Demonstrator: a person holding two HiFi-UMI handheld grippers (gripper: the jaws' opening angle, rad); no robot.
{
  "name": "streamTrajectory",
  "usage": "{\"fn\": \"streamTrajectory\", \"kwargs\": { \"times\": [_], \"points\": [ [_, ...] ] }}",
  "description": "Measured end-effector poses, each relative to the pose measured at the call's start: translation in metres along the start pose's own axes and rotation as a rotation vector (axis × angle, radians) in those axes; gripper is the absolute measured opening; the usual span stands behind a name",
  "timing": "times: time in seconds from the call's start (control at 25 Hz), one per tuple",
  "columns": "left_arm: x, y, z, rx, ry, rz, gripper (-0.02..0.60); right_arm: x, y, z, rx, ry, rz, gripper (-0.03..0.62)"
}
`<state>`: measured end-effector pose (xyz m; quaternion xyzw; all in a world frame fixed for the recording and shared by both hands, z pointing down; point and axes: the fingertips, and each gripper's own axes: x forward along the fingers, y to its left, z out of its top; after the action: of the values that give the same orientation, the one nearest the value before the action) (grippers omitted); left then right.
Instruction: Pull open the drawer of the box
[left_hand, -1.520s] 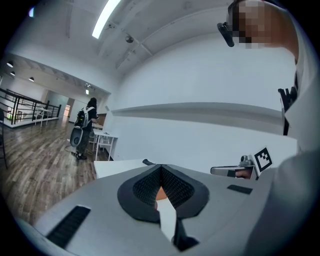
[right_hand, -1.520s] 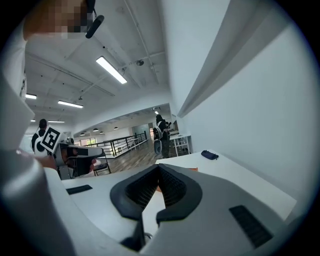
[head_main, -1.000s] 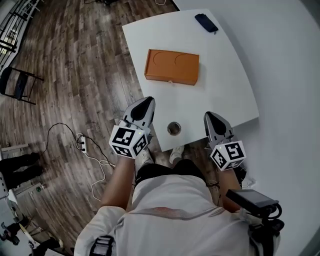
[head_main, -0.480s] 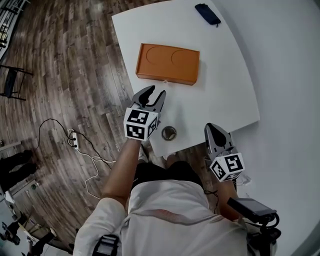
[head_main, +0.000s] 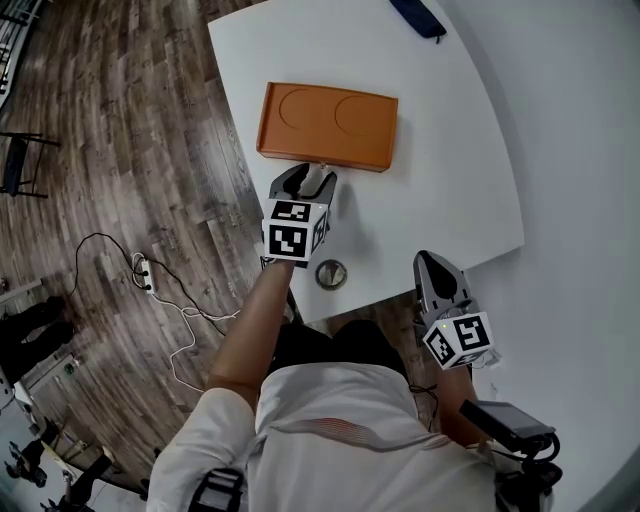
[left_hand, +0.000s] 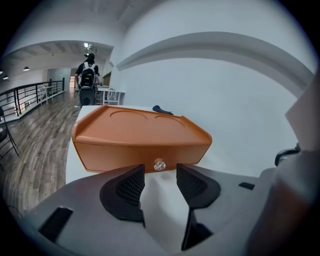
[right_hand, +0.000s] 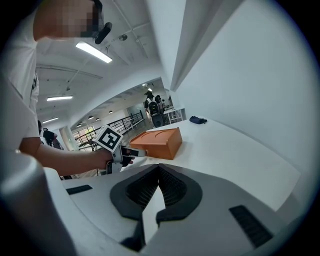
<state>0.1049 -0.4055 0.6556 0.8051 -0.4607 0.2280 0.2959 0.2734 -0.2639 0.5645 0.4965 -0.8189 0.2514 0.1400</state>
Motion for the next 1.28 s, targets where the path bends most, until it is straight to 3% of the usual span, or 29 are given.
{"fn": "streamTrajectory", "kwargs": {
  "times": [0.24,0.44,0.64,1.28],
  "points": [
    [0.005,-0.001,-0.002,-0.052,0.021,0.004,0.192,-0.002,0.004,-0.005,0.010,0.013,-0.003,0.003],
    [-0.008,0.003,0.001,-0.069,-0.003,0.038,0.118,-0.008,0.012,-0.006,0.011,0.016,-0.012,0.003],
    [-0.002,0.004,0.001,-0.091,-0.005,0.046,0.086,-0.008,0.010,-0.010,0.016,0.020,-0.015,0.003],
    [-0.016,-0.005,-0.012,-0.126,-0.008,0.054,0.078,-0.011,0.017,-0.014,0.020,0.026,-0.005,0.003]
  ]
}}
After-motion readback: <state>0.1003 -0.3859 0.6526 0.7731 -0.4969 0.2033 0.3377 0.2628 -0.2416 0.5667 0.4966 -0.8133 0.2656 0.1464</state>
